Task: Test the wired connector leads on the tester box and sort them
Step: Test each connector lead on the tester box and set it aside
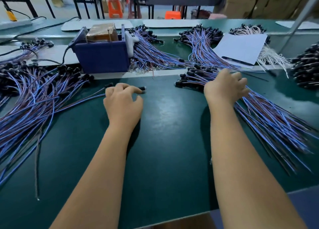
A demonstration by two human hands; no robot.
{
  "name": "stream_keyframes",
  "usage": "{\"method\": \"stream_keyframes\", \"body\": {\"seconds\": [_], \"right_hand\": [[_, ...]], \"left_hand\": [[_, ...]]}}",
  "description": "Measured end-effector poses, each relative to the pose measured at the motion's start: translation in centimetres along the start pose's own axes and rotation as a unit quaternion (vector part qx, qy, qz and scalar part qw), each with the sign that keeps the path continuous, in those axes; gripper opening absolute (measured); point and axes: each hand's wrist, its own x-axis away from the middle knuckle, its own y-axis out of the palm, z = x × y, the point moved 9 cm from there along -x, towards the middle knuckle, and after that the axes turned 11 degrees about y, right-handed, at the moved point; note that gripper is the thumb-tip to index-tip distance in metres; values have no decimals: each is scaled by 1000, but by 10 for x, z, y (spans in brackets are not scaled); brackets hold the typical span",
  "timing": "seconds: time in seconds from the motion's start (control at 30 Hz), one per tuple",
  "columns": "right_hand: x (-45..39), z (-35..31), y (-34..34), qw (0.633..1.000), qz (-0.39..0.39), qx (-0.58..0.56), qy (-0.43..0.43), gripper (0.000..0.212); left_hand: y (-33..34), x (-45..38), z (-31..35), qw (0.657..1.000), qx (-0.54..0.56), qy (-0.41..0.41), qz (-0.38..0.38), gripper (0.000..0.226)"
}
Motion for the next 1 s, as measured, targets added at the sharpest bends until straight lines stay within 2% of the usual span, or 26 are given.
{"method": "stream_keyframes", "body": {"seconds": [0.07,0.13,0.2,0.27,0.47,0.6,0.7,0.77,0.83,0.9,1.0], "right_hand": [[12,-18,2,999,-4,0,-34,41],[26,-31,16,997,-61,-19,-44,41],[37,-34,36,991,-130,-32,-17,42],[43,-30,50,987,-159,-28,20,44],[24,11,50,980,-98,-67,157,54],[14,18,44,977,-77,-83,183,52],[15,16,35,976,-41,-104,186,45],[25,3,28,979,4,-140,150,37],[43,-24,26,978,14,-194,77,33],[68,-58,38,965,-51,-258,-3,28],[120,-104,66,915,-217,-316,-125,22]], "left_hand": [[-5,1,-14,998,-46,-40,-3,28],[-6,3,-25,994,-73,-71,-28,36],[-4,5,-33,990,-85,-99,-54,46],[0,6,-38,986,-86,-118,-83,54],[8,6,-39,980,-103,-124,-118,56],[7,4,-39,981,-113,-118,-101,51],[7,2,-36,985,-104,-108,-85,38],[7,1,-33,988,-92,-98,-75,30],[7,-1,-31,990,-88,-88,-72,27],[6,-2,-28,990,-93,-81,-70,25],[0,-3,-26,995,-60,-75,-41,23]]}}
